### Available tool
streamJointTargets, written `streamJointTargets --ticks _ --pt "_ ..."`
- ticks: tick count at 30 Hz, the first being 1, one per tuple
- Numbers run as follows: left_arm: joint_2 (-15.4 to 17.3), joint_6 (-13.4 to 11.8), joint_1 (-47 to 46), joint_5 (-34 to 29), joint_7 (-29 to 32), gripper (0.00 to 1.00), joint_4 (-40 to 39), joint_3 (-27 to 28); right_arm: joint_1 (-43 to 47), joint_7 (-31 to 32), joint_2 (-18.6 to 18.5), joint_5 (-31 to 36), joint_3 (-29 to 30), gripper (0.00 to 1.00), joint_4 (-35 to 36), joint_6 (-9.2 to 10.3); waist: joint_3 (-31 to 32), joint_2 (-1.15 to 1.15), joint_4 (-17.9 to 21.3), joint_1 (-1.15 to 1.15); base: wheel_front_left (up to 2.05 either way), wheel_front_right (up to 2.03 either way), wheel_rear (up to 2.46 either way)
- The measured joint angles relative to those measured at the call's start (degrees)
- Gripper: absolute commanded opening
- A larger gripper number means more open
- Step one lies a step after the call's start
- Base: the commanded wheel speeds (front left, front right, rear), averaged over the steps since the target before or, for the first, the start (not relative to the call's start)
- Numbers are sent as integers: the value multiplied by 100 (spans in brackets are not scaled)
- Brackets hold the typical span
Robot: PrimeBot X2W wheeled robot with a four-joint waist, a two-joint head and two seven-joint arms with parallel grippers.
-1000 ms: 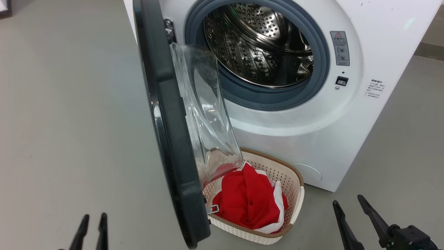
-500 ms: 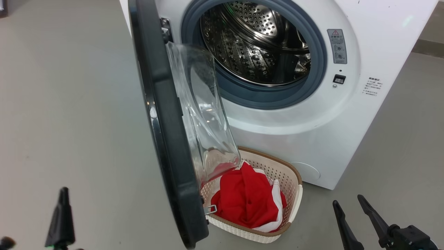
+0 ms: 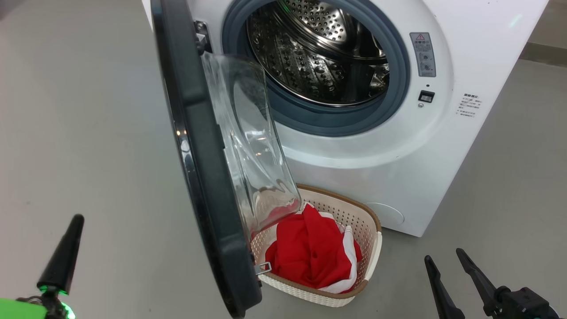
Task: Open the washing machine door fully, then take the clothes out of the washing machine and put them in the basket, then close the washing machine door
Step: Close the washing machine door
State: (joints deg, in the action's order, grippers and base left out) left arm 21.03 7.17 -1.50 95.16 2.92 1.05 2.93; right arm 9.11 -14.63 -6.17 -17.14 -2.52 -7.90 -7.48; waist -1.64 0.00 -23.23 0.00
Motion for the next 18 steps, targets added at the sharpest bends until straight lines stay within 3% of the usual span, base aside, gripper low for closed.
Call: streamJointTargets --ticks 1,2,3,10,18 --pt "0 0 0 0 0 0 0 0 0 0 0 0 0 100 0 0 0 0 0 0 0 0 0" --pt "56 0 1 314 527 0 -21 59 -1 0 0 0 -3 100 0 0 -9 0 23 0 0 0 0" --pt "56 0 1 314 527 0 -21 59 -1 0 0 0 -3 100 0 0 -9 0 23 0 0 0 0" --pt "103 0 14 589 2007 0 -142 123 -1 0 -5 0 -4 100 1 0 -46 0 129 0 0 0 0" --pt "-168 0 33 488 2905 0 -220 235 -1 0 -5 0 -15 100 1 0 -63 0 255 0 0 0 0"
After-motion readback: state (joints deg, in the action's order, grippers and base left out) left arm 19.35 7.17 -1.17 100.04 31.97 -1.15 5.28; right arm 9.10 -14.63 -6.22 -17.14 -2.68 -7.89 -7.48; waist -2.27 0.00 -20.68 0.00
